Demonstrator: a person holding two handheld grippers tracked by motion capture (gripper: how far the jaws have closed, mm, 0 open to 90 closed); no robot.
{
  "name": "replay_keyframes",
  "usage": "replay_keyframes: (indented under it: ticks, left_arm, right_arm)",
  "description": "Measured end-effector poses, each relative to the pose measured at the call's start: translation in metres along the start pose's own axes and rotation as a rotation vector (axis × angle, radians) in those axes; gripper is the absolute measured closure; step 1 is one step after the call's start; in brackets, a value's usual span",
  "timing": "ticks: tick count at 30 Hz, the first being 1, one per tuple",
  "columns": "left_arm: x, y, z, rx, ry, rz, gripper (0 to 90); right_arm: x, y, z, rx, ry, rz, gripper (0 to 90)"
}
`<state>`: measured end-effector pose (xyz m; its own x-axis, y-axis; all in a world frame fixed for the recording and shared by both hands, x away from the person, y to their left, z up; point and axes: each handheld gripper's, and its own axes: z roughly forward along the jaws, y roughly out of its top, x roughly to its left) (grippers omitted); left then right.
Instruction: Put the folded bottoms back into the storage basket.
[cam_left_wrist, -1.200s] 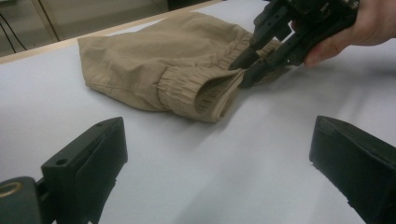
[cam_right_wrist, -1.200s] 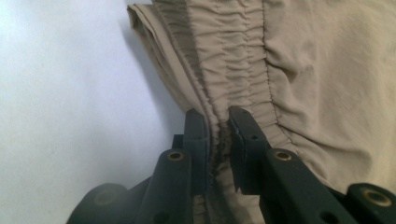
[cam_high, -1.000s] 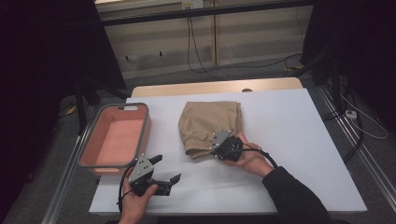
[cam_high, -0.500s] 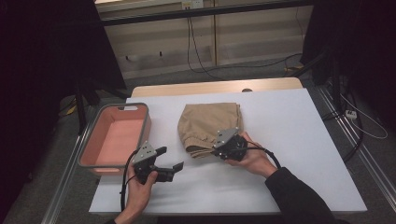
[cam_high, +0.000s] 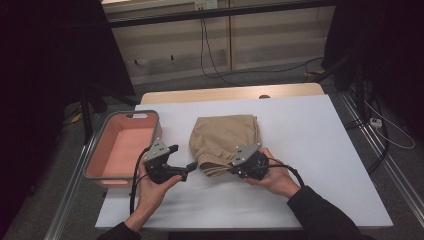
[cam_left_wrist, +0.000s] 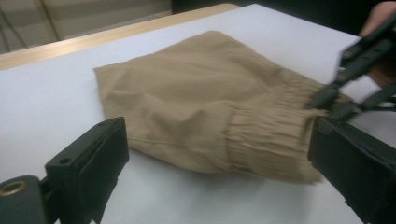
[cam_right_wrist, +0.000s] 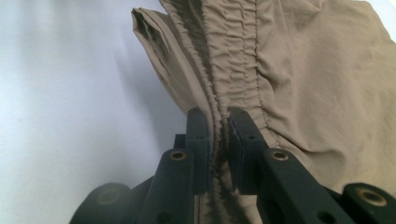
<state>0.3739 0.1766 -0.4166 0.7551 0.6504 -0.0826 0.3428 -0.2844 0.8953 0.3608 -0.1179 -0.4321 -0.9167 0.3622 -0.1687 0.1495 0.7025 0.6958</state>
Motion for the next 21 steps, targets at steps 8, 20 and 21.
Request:
replay_keyframes:
  ticks: [8, 20, 21]
  left_arm:
    - [0.005, 0.009, 0.019, 0.032, 0.068, 0.037, 4.9]
    - [0.023, 0.018, 0.043, 0.047, 0.082, -0.016, 5.3]
    - [0.027, 0.019, 0.047, 0.063, 0.089, -0.016, 5.4]
  right_arm:
    - [0.013, 0.002, -0.006, -0.006, 0.029, 0.000, 79.7]
    - [0.034, -0.001, -0.017, -0.038, 0.066, 0.009, 79.8]
    - [0.036, -0.002, -0.018, -0.044, 0.070, 0.011, 79.8]
